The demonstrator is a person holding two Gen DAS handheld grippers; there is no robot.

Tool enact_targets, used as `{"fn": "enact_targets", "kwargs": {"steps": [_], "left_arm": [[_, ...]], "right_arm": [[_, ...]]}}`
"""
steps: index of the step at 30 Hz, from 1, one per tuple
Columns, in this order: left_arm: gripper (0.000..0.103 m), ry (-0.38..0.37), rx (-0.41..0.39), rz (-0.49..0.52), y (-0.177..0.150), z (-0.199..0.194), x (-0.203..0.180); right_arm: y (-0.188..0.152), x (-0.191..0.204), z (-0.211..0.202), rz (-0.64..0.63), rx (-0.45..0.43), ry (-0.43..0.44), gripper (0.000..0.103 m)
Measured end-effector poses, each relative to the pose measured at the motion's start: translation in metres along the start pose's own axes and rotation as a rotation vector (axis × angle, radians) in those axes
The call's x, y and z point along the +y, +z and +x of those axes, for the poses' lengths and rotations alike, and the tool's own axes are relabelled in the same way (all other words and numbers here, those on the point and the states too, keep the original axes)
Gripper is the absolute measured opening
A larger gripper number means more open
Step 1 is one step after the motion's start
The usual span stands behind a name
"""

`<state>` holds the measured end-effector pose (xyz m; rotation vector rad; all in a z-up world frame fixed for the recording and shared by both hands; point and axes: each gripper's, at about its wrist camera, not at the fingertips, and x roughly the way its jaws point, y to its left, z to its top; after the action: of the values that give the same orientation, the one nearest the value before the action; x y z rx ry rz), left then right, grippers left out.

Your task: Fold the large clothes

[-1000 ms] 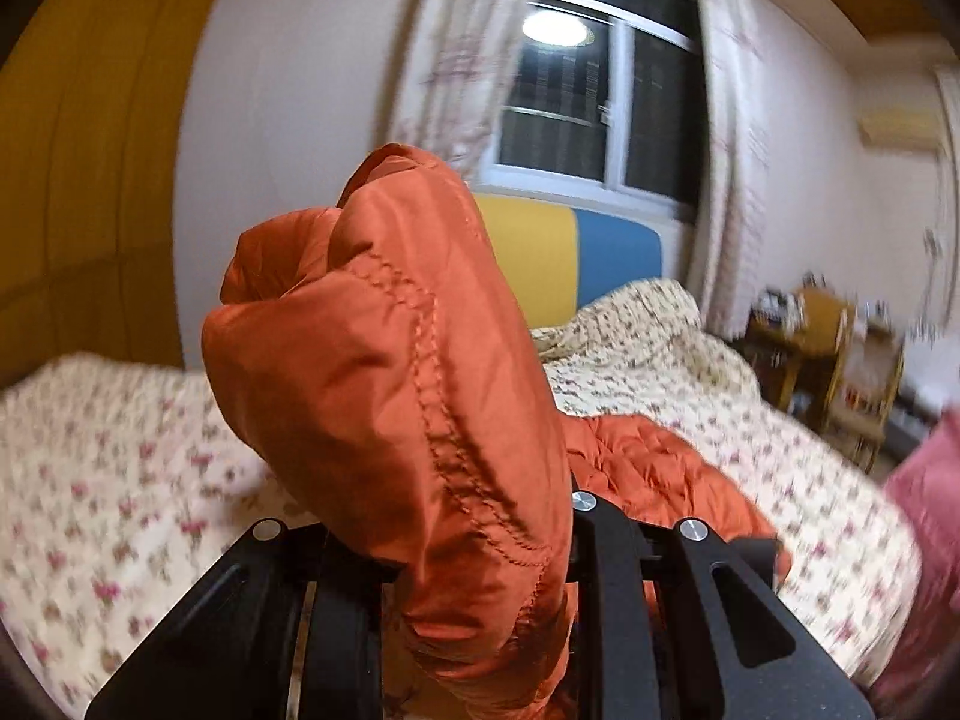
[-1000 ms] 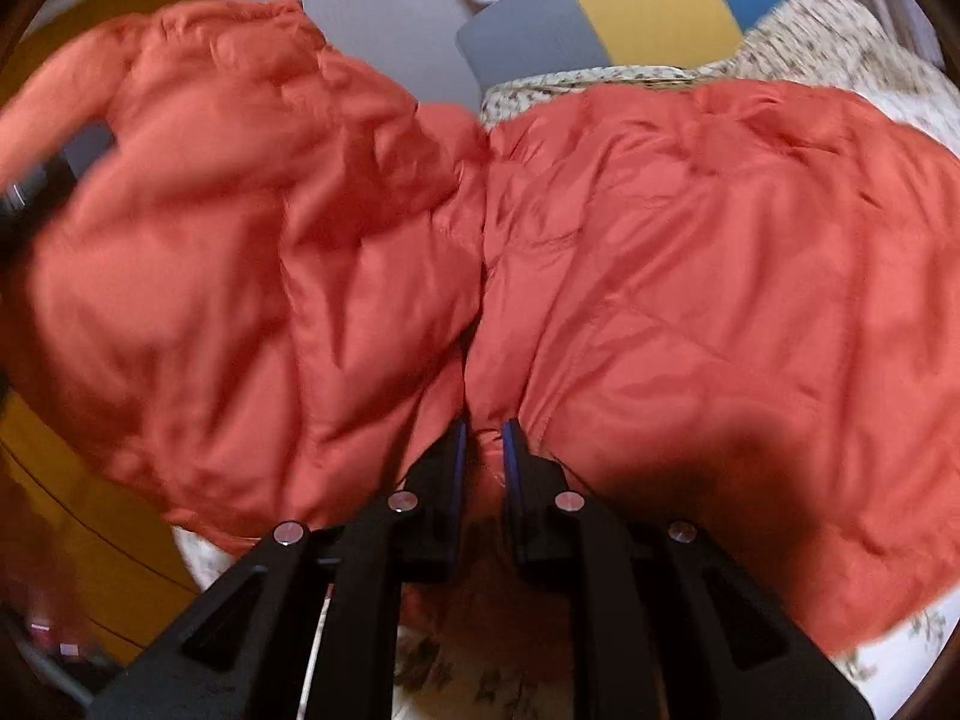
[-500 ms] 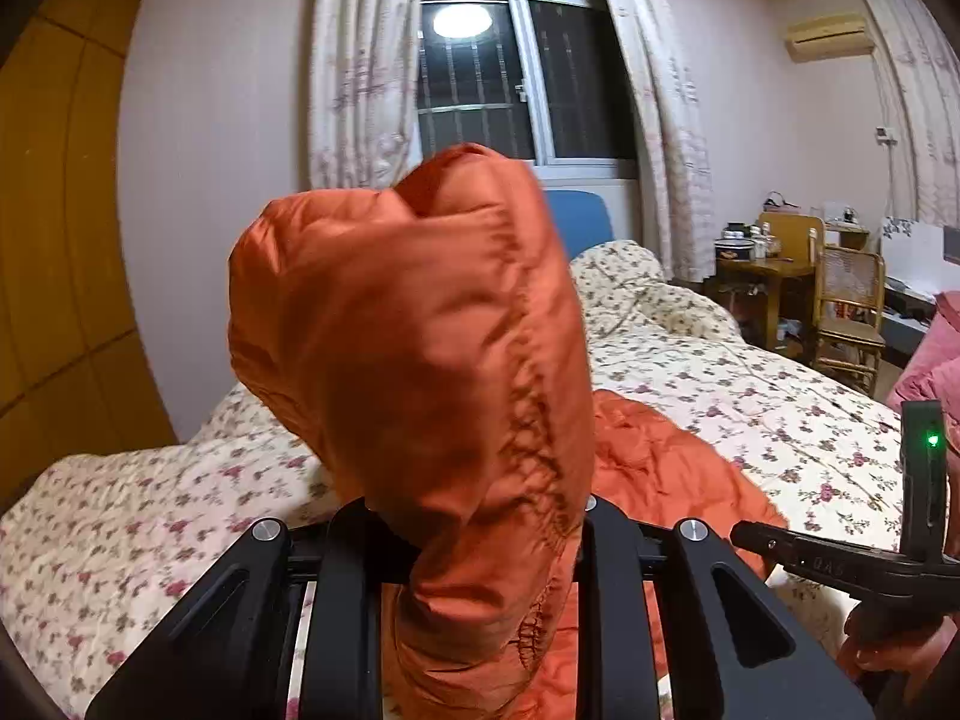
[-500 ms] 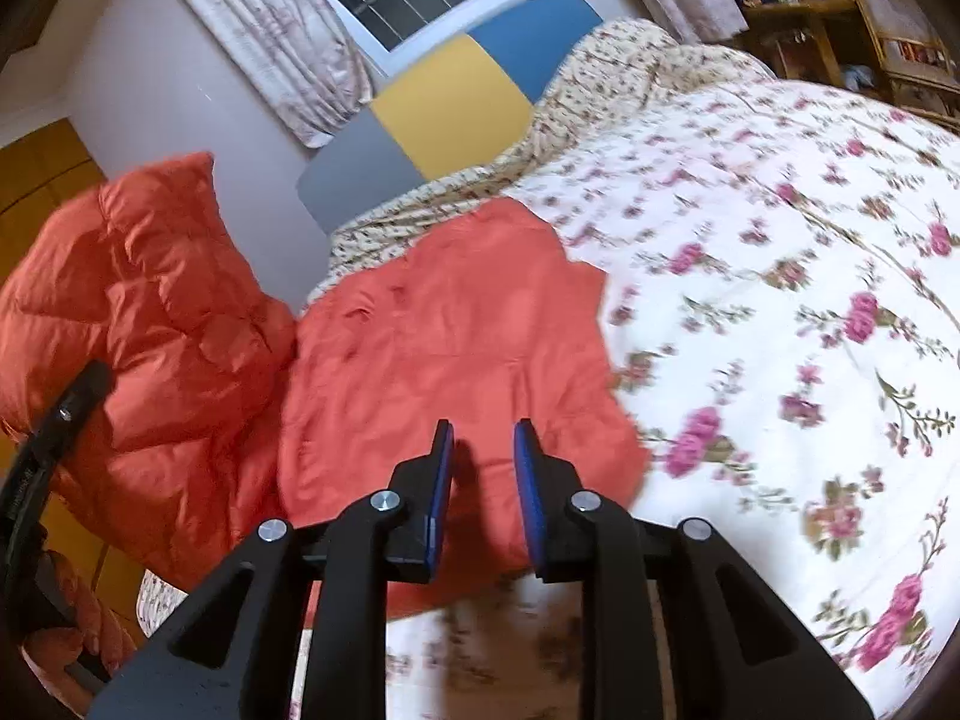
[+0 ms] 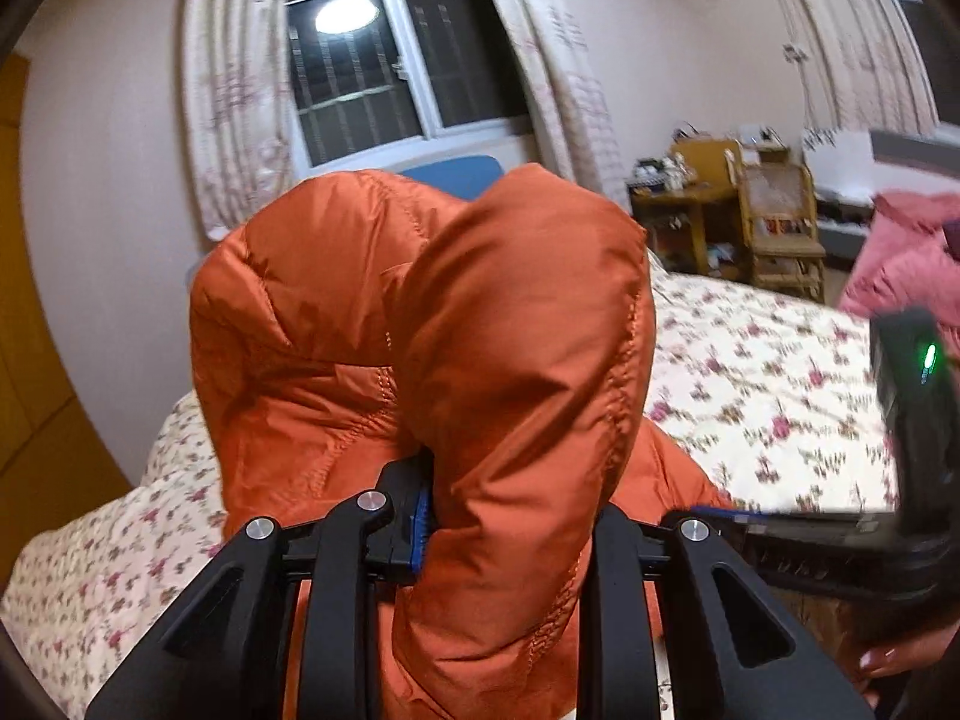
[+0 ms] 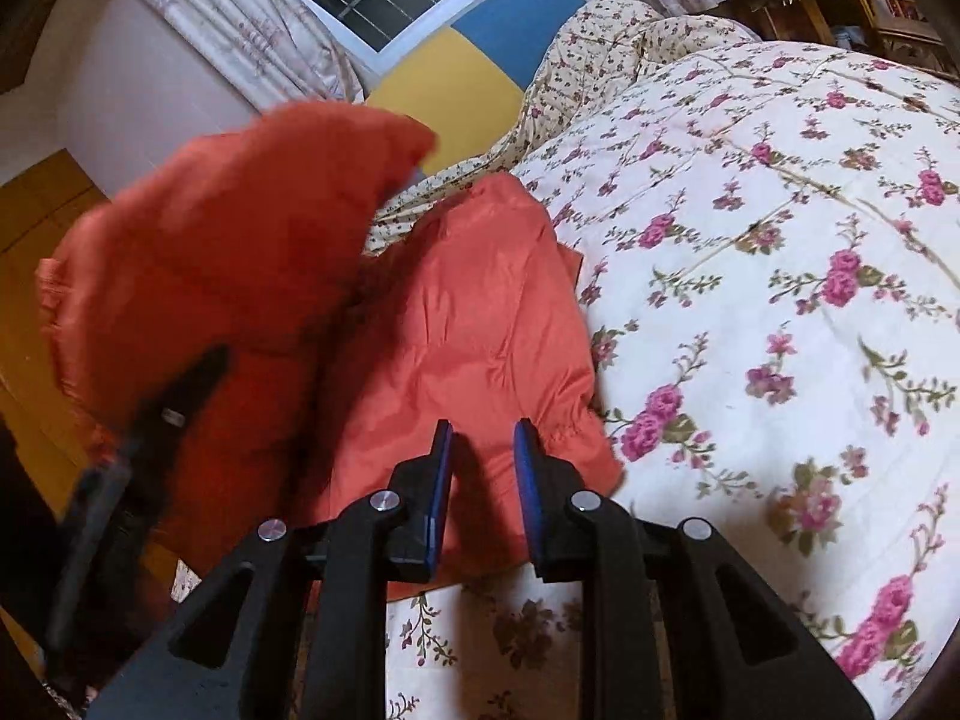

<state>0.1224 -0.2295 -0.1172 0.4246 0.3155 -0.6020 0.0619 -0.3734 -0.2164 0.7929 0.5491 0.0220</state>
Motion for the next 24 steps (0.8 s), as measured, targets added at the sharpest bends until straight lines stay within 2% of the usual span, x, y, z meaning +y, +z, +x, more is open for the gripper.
{"fn": "enact_targets", "kwargs": {"steps": [3, 5, 7, 9, 12, 13, 16, 18, 19, 21, 22, 23, 24], "left_arm": [[0.030, -0.043, 0.025, 0.011, -0.010, 0.010, -0.011], [0.035, -0.064, 0.032, 0.020, -0.015, 0.015, -0.018], [0.040, -0.087, 0.034, 0.029, -0.022, 0.018, -0.023], [0.044, -0.096, 0.036, 0.039, -0.029, 0.022, -0.028], [0.048, -0.097, 0.032, 0.063, -0.036, 0.022, -0.034], [0.050, -0.099, 0.033, 0.075, -0.038, 0.022, -0.037], [0.057, -0.110, 0.029, 0.100, -0.039, 0.021, -0.044], [0.062, -0.123, 0.026, 0.107, -0.040, 0.019, -0.046], [0.064, -0.131, 0.021, 0.109, -0.041, 0.018, -0.047], [0.064, -0.141, 0.013, 0.114, -0.041, 0.015, -0.047], [0.064, -0.145, 0.013, 0.118, -0.042, 0.014, -0.047], [0.064, -0.151, 0.014, 0.125, -0.042, 0.012, -0.046], [0.064, -0.162, 0.012, 0.133, -0.043, 0.009, -0.045]], "right_arm": [[0.002, -0.005, -0.011, 0.014, -0.016, 0.000, 0.024], [0.004, -0.011, -0.022, 0.032, -0.040, -0.015, 0.039], [0.009, -0.016, -0.031, 0.053, -0.063, -0.014, 0.043], [0.016, -0.018, -0.045, 0.066, -0.099, 0.003, 0.044], [0.028, -0.008, -0.059, 0.047, -0.123, 0.064, 0.057], [0.031, -0.003, -0.061, 0.039, -0.121, 0.085, 0.065], [0.038, 0.017, -0.060, -0.008, -0.093, 0.138, 0.066], [0.040, 0.030, -0.047, -0.045, -0.019, 0.131, 0.066], [0.040, 0.037, -0.038, -0.065, 0.031, 0.116, 0.065], [0.038, 0.042, -0.026, -0.101, 0.074, 0.063, 0.041], [0.038, 0.043, -0.021, -0.116, 0.093, 0.039, 0.024], [0.039, 0.042, -0.018, -0.125, 0.105, 0.012, 0.015], [0.038, 0.039, -0.017, -0.129, 0.107, -0.012, 0.014]]}}
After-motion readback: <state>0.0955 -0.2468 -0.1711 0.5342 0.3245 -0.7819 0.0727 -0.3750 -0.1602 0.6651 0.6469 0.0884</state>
